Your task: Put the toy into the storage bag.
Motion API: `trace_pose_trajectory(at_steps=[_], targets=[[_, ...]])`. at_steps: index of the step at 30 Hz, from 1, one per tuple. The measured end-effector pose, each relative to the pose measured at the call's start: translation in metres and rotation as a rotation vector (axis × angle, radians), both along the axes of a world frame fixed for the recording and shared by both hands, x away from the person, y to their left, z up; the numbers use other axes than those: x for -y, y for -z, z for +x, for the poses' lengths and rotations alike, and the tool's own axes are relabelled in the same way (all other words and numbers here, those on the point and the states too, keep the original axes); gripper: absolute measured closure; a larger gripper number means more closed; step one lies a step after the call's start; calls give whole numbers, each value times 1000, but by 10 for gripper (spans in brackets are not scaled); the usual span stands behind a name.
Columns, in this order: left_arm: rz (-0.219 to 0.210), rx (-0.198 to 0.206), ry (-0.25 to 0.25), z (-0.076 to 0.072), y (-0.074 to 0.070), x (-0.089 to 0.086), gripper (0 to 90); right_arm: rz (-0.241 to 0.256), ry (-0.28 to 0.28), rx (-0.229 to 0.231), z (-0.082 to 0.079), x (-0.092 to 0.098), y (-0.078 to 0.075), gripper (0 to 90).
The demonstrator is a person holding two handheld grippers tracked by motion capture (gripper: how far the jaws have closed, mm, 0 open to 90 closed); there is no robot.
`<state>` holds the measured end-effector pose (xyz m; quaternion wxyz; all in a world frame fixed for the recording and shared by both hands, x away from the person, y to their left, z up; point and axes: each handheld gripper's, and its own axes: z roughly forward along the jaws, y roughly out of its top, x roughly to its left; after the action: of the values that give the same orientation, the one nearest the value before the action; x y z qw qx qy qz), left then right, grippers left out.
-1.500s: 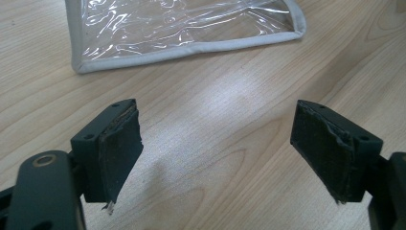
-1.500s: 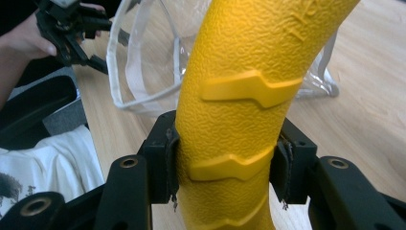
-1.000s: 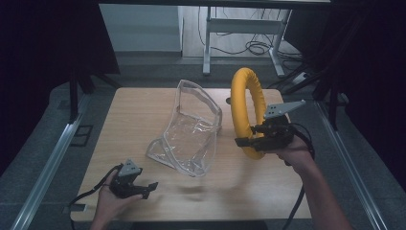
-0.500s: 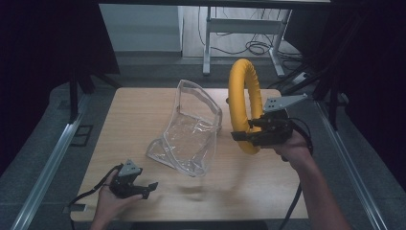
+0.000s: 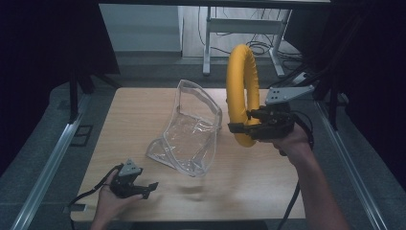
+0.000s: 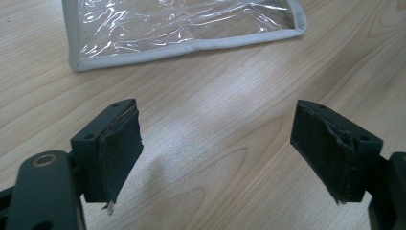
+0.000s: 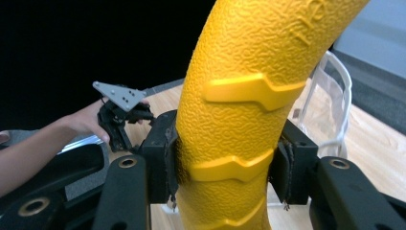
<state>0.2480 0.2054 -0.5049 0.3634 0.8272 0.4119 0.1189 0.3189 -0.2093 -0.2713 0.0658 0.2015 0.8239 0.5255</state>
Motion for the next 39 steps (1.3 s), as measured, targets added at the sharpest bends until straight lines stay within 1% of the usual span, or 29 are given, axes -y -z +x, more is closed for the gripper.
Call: trace_pose_trajectory(at_steps=[4,5,10,14,18,19,22,24,26,28,32,33,35,36,37,39], targets=[[-6,-3,-1,0,0,-1,176,12,-7,16,-2,-5,-9,507],[3,-3,1,0,0,-1,176,15,-12,18,-3,-6,-12,507],[4,-6,5,0,0,-1,176,30,-29,48,-7,-13,-25,506],[5,-7,6,1,0,-1,176,49,-37,55,-6,-18,-32,506],[5,-6,7,1,1,-1,176,56,-46,65,-7,-23,-37,505],[6,-5,5,1,1,-1,176,60,-53,75,-9,-26,-40,505],[3,-7,5,1,0,-1,176,64,-61,79,-11,-30,-43,505],[3,-6,5,1,1,-1,177,76,-78,86,-13,-36,-47,505],[0,-5,4,1,1,0,176,80,-85,87,-13,-39,-48,505],[2,-5,6,1,1,0,176,85,-112,90,-14,-50,-46,504],[2,-7,6,1,1,-1,176,87,-150,80,-11,-63,-41,504],[2,-7,6,1,1,-1,176,87,-150,80,-11,-63,-41,504],[4,-6,8,1,1,-1,176,88,-169,65,-9,-74,-37,504],[4,-6,8,1,1,-1,176,88,-169,65,-9,-74,-37,504],[5,-5,10,1,1,-1,176,88,-180,61,-8,-79,-34,503],[12,-6,15,1,1,-1,176,89,-183,62,-8,-81,-34,503]])
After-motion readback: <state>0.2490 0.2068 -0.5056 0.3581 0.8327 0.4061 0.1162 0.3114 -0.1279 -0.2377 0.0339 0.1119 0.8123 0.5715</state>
